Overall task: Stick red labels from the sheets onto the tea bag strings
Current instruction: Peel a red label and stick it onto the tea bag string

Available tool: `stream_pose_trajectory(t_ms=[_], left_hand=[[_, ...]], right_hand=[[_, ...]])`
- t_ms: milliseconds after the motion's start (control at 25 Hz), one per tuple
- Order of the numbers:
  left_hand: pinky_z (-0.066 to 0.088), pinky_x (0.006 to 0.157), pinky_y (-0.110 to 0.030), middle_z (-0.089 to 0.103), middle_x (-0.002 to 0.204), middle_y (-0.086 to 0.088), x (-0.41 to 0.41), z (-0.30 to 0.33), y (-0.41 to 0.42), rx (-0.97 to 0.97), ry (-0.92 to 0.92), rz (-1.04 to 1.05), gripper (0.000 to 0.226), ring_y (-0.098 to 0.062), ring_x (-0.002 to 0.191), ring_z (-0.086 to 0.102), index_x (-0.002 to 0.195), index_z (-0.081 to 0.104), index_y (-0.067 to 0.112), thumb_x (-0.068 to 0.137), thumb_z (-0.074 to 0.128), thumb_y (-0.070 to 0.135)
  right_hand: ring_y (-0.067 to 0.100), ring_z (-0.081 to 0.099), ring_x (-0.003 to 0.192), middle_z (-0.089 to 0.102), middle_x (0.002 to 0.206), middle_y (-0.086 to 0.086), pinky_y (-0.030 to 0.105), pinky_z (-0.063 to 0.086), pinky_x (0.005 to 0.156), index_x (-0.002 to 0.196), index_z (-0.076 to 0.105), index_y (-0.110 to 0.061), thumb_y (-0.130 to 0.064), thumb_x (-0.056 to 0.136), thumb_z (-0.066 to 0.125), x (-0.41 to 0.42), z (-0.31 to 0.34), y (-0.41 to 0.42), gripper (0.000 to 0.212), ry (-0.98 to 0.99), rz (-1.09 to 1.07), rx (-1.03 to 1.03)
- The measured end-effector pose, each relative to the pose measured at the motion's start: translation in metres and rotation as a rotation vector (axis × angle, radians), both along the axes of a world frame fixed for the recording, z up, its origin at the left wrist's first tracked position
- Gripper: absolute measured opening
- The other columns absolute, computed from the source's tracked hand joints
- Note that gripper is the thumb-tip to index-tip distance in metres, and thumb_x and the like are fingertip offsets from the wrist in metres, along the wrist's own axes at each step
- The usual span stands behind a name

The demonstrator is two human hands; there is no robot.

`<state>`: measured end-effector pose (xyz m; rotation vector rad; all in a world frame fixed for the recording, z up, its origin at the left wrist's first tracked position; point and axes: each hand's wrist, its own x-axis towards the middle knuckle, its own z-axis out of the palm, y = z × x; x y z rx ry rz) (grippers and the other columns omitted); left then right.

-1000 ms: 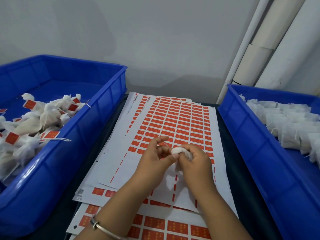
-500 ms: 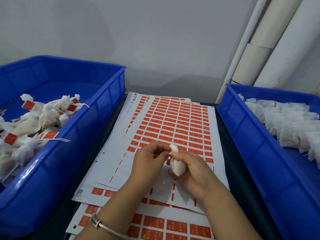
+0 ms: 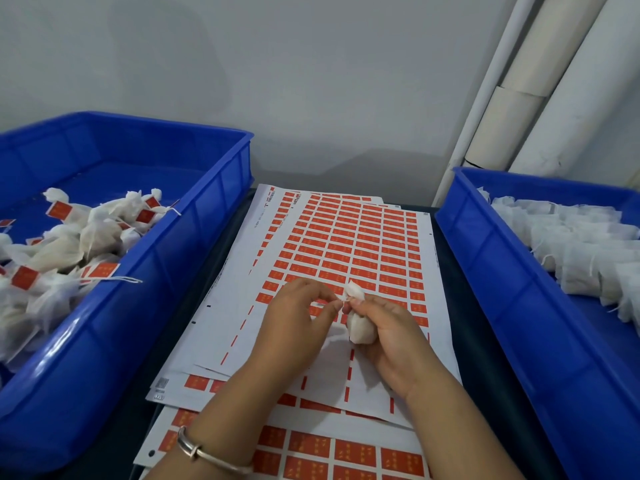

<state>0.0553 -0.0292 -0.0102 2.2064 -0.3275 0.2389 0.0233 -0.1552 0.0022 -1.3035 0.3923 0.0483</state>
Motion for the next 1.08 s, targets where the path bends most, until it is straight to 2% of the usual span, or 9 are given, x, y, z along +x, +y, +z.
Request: stream_pose_trajectory(t_ms=[200, 400, 480, 560, 680, 800, 880, 960, 1080], left_hand=[[0.03, 0.064, -0.004, 0.048, 0.085, 0.025, 0.007, 0.007, 0.009, 0.016, -0.021, 0.142, 0.009, 0.007, 0.069, 0.047, 0.096, 0.059, 0.035, 0.087, 0.059, 0.033], [0.03, 0.068, -0.004, 0.05, 0.092, 0.021, 0.006, 0.013, 0.016, -0.012, -0.114, 0.249, 0.017, 0.003, 0.072, 0.048, 0.102, 0.064, 0.027, 0.085, 0.06, 0.029], [0.033, 0.072, -0.007, 0.051, 0.093, 0.019, 0.002, 0.013, 0.013, -0.015, -0.126, 0.176, 0.016, -0.003, 0.081, 0.05, 0.1, 0.067, 0.025, 0.084, 0.063, 0.026], [0.038, 0.078, -0.014, 0.053, 0.094, 0.017, -0.003, 0.011, 0.009, 0.037, -0.171, 0.057, 0.015, -0.005, 0.088, 0.05, 0.096, 0.07, 0.022, 0.081, 0.067, 0.023], [0.039, 0.077, -0.013, 0.058, 0.092, 0.013, -0.006, 0.009, 0.007, 0.035, -0.236, -0.011, 0.013, -0.004, 0.084, 0.049, 0.092, 0.072, 0.019, 0.079, 0.069, 0.023], [0.034, 0.071, -0.006, 0.053, 0.094, 0.022, -0.001, 0.007, 0.005, -0.019, -0.094, 0.052, 0.011, 0.005, 0.077, 0.048, 0.092, 0.063, 0.035, 0.081, 0.064, 0.037], [0.034, 0.079, -0.007, 0.054, 0.11, 0.024, 0.002, -0.001, 0.001, 0.062, 0.027, 0.042, 0.023, 0.006, 0.087, 0.048, 0.105, 0.06, 0.04, 0.083, 0.064, 0.043], [0.036, 0.098, -0.024, 0.046, 0.136, 0.02, 0.004, -0.009, -0.007, 0.215, 0.099, -0.05, 0.047, -0.002, 0.117, 0.046, 0.126, 0.052, 0.038, 0.082, 0.062, 0.051], [0.012, 0.113, -0.041, 0.022, 0.154, 0.015, 0.008, -0.02, -0.014, 0.438, 0.157, -0.138, 0.076, -0.013, 0.143, 0.017, 0.143, 0.031, 0.035, 0.078, 0.054, 0.066]], right_hand=[[0.024, 0.06, 0.1, 0.067, 0.103, 0.0, 0.038, 0.055, 0.085, 0.093, 0.067, -0.023, -0.012, 0.085, 0.065, 0.001, 0.001, -0.004, 0.014, 0.011, 0.073, -0.122], [0.019, 0.065, 0.094, 0.069, 0.094, -0.017, 0.03, 0.053, 0.08, 0.095, 0.072, -0.031, -0.005, 0.085, 0.062, -0.004, 0.008, -0.017, 0.03, -0.091, 0.325, -0.229], [0.015, 0.066, 0.086, 0.07, 0.089, -0.011, 0.031, 0.052, 0.084, 0.092, 0.074, -0.034, -0.013, 0.086, 0.06, -0.007, 0.011, -0.023, 0.026, -0.101, 0.456, -0.249], [0.015, 0.066, 0.083, 0.07, 0.081, -0.001, 0.032, 0.05, 0.088, 0.085, 0.076, -0.027, -0.029, 0.088, 0.057, -0.009, 0.011, -0.025, 0.019, -0.13, 0.512, -0.206], [0.013, 0.06, 0.06, 0.06, 0.059, 0.003, 0.028, 0.052, 0.076, 0.078, 0.076, -0.017, -0.032, 0.082, 0.057, -0.007, 0.009, -0.024, 0.024, -0.179, 0.414, -0.075], [0.008, 0.047, 0.045, 0.049, 0.047, -0.003, 0.023, 0.051, 0.058, 0.076, 0.076, -0.016, -0.029, 0.081, 0.06, -0.002, 0.009, -0.033, 0.02, -0.144, 0.158, -0.033], [0.007, 0.058, 0.051, 0.062, 0.057, -0.006, 0.024, 0.052, 0.059, 0.074, 0.075, -0.021, -0.024, 0.089, 0.06, 0.002, 0.007, -0.041, 0.021, -0.088, 0.002, -0.168], [0.007, 0.068, 0.071, 0.07, 0.079, -0.016, 0.023, 0.053, 0.064, 0.072, 0.072, -0.026, -0.027, 0.091, 0.06, 0.006, 0.002, -0.044, 0.022, -0.073, -0.076, -0.404], [-0.003, 0.062, 0.068, 0.058, 0.076, -0.032, 0.007, 0.04, 0.055, 0.069, 0.061, -0.036, -0.035, 0.09, 0.06, 0.008, -0.003, -0.042, 0.021, -0.106, -0.016, -0.788]])
